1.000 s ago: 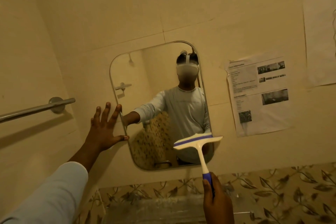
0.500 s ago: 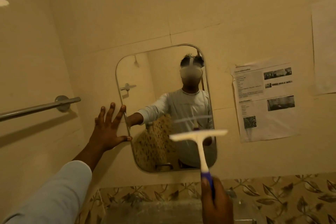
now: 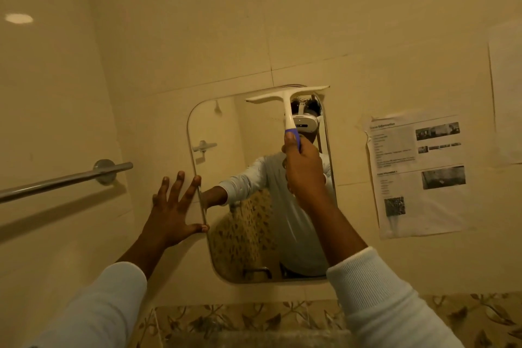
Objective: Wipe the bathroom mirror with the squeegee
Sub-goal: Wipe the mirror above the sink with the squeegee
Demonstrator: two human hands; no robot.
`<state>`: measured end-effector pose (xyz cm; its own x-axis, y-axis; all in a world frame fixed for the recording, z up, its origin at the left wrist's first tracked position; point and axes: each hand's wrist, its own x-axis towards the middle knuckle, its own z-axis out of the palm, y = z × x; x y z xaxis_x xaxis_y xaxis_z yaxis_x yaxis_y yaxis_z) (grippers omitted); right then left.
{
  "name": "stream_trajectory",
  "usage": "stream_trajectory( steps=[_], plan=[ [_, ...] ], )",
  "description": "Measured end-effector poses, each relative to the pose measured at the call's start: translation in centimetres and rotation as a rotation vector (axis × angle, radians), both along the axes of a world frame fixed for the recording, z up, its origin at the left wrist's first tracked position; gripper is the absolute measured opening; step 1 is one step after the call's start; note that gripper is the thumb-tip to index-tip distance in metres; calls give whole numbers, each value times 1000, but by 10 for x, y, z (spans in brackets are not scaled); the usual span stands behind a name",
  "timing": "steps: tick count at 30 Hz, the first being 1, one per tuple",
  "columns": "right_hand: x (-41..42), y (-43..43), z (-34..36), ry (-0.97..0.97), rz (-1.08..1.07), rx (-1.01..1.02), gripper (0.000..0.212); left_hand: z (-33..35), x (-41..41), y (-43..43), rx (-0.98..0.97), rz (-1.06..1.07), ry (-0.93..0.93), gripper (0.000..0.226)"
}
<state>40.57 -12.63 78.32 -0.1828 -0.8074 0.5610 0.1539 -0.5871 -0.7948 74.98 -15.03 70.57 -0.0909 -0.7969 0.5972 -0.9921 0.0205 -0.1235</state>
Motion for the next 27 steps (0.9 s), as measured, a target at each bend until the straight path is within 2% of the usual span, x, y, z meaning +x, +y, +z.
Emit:
stream_trajectory(
  steps=[7, 13, 18, 27],
  plan=[
    [-10, 4, -77, 76, -41, 23, 32, 1, -1, 1, -1, 0, -14, 133],
    [-16, 16, -167, 104, -41, 132, 32, 0, -1, 0, -14, -6, -12, 132],
    [-18, 32, -236, 113, -83, 278, 40, -1, 1, -1, -22, -17, -13, 132],
    [-12, 48, -311, 176, -91, 447, 32, -2, 5, -6, -23, -21, -24, 133]
  ],
)
